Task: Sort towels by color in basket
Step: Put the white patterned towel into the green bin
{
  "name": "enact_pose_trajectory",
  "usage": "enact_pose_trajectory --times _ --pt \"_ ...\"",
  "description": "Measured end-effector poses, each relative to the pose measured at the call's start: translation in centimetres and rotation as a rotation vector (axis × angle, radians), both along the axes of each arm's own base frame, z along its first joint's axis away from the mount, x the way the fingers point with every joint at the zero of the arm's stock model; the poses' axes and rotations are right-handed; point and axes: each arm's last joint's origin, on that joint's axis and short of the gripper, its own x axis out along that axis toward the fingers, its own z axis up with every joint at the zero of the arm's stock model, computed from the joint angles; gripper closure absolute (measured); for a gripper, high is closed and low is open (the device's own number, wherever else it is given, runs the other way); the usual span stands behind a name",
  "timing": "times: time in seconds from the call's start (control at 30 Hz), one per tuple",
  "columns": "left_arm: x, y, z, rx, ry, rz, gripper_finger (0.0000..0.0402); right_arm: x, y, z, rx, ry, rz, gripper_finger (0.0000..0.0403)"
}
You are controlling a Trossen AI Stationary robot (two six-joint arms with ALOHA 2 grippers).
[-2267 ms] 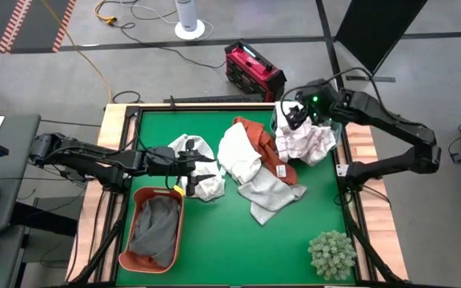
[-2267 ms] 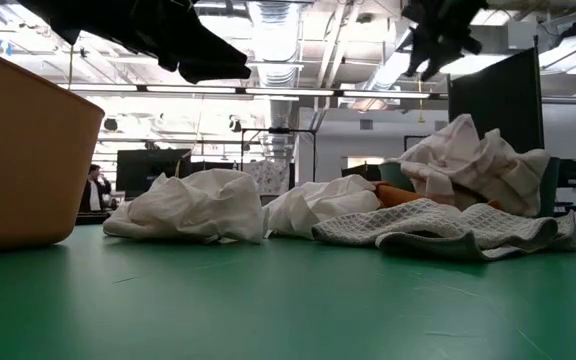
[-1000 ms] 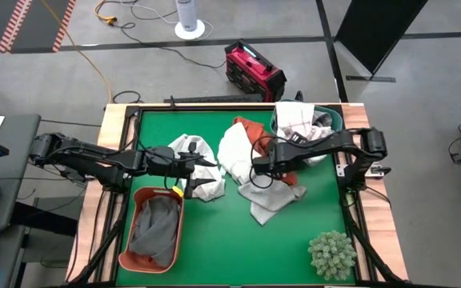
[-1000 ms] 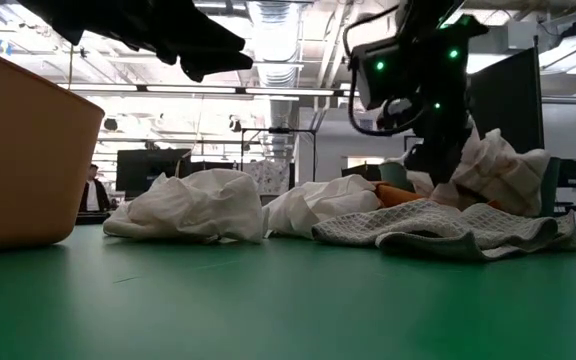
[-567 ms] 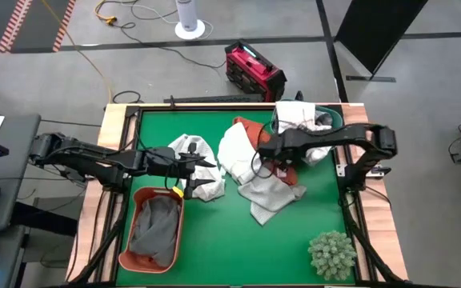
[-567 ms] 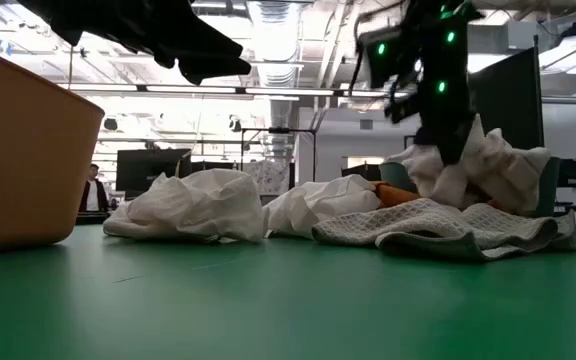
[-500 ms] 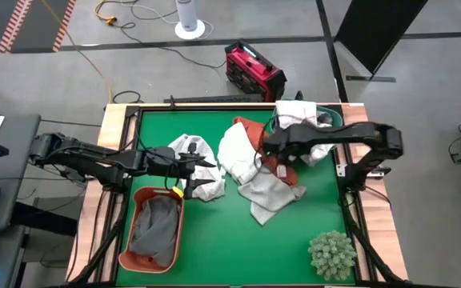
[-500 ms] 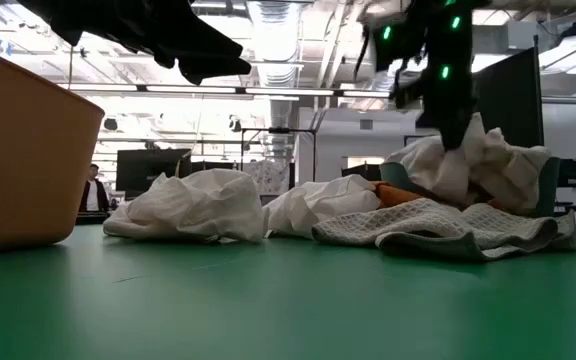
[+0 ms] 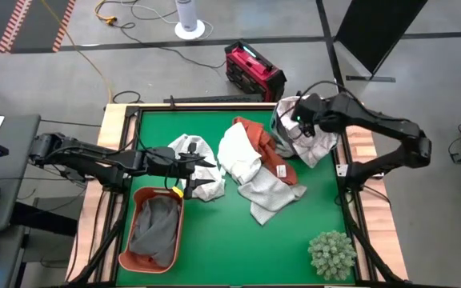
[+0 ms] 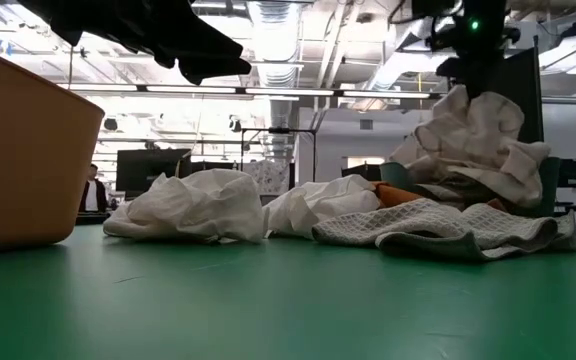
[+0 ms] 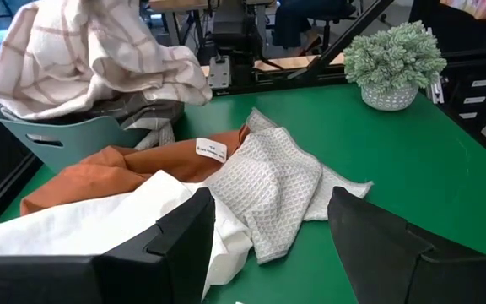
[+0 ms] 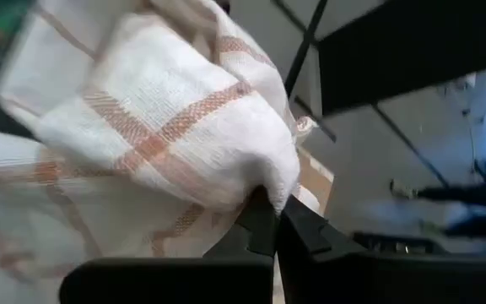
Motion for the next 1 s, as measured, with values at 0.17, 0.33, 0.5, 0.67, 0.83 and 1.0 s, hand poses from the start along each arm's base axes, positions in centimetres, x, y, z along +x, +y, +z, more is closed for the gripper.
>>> enact_pose_trajectory --times 0.17,0.33,0.5,0.67,0.83,1.0 --pt "0.0 0.0 0.0 -0.001 0.001 0.0 0.018 0.5 -2.3 -3.2 0.097 0.029 -0.048 0.0382" --pt "0.0 0.0 -0.2 0.0 0.018 0.0 0.018 0.7 -4.4 -8.1 0.249 0.038 -0.047 0.0377" --pt "-0.1 0.0 -0.3 0.002 0.028 -0.001 0.018 0.3 -5.8 -12.2 0.35 0.077 -0.064 0.0381" --pt "-0.1 0.0 -0.3 0.006 0.033 -0.001 0.018 -0.1 -6.7 -14.2 0.476 0.091 -0.079 0.0366" --pt "-0.1 0.0 -0.3 0.017 0.035 -0.004 0.018 -0.5 -6.8 -13.9 0.512 0.114 -0.096 0.0354" --pt "-0.1 0.0 -0.6 0.018 0.06 -0.004 0.018 -1.2 -6.2 -10.6 0.473 0.088 -0.085 0.0352"
